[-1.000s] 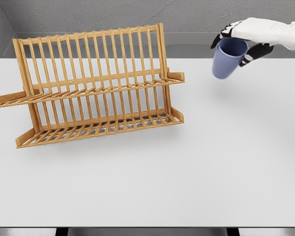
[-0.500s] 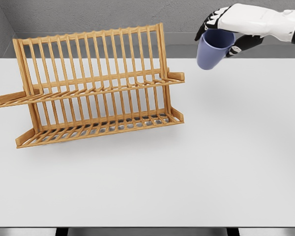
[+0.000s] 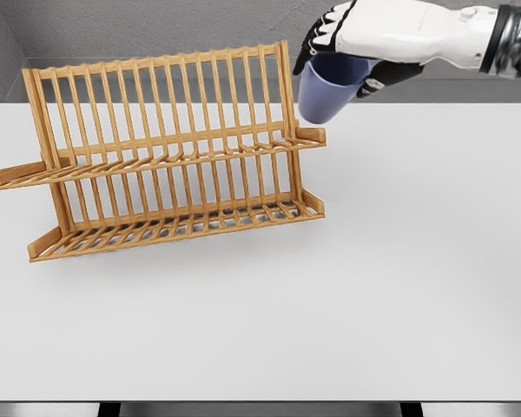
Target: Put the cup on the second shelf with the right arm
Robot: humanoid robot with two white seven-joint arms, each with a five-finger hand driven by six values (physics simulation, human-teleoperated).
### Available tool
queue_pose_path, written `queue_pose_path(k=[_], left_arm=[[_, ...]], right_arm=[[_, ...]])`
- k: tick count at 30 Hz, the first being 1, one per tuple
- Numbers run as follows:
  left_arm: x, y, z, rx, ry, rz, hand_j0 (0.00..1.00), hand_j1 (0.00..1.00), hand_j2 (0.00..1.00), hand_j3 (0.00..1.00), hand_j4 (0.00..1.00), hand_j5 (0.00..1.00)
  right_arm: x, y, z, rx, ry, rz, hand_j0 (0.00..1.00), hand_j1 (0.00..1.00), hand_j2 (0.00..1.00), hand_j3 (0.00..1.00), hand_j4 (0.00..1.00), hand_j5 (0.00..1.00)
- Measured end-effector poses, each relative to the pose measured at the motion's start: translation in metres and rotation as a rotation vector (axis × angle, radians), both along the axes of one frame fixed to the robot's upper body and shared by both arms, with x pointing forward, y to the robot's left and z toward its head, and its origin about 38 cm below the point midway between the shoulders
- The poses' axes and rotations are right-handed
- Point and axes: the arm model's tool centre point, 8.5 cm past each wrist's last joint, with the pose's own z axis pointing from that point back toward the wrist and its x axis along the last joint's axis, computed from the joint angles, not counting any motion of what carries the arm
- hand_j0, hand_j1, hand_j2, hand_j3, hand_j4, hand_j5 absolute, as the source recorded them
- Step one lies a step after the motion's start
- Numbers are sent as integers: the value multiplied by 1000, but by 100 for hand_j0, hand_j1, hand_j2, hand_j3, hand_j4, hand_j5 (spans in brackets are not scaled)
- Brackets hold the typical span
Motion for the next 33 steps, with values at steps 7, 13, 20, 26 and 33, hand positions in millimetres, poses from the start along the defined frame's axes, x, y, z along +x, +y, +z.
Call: queue_pose_path(k=[7,13,20,26,33], left_arm=[[0,0,0,0,0,0,100,100,100,100,100,100],[0,0,0,0,0,0,100,100,100,100,100,100],[0,0,0,0,0,0,100,100,100,100,100,100],[0,0,0,0,0,0,100,100,100,100,100,100],[0,0,0,0,0,0,100,100,100,100,100,100]], right_arm=[[-15,24,6,-8,-34,80,69,69,69,69,69,69],[-23,38,-7,-39,-20,128,73,73,73,73,73,73],[-31,42,-14,-73,-17,163,100,100,100,100,100,100],[-4,-52,-21,77,38,-101,100,100,100,100,100,100],[-34,-179,-177,209,346,-465,100,100,100,100,100,100]])
